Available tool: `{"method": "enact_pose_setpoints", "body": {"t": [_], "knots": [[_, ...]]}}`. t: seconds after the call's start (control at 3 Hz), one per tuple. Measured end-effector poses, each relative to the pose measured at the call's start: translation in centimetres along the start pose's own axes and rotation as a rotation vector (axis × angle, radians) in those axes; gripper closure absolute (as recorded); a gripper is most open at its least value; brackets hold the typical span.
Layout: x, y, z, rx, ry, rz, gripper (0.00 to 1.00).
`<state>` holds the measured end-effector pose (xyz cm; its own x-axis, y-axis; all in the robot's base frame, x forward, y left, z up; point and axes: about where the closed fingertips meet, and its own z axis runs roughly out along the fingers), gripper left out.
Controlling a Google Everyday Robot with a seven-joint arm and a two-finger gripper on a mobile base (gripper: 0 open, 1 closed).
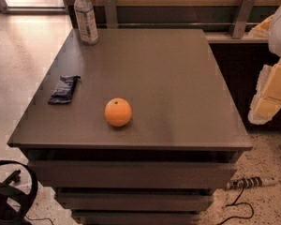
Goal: Move orange near blue plastic bottle
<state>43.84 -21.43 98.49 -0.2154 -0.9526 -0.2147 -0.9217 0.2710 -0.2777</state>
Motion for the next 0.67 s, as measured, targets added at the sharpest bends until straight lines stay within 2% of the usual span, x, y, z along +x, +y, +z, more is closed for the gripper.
{"method": "enact_pose_setpoints", "body": {"t": [0.33,0.67], "knots": [[0.00,0.00,0.00,0.000,0.000,0.000,0.00],[-0.75,-0.40,0.82,-0.026,-0.054,-0.007,0.00]]}}
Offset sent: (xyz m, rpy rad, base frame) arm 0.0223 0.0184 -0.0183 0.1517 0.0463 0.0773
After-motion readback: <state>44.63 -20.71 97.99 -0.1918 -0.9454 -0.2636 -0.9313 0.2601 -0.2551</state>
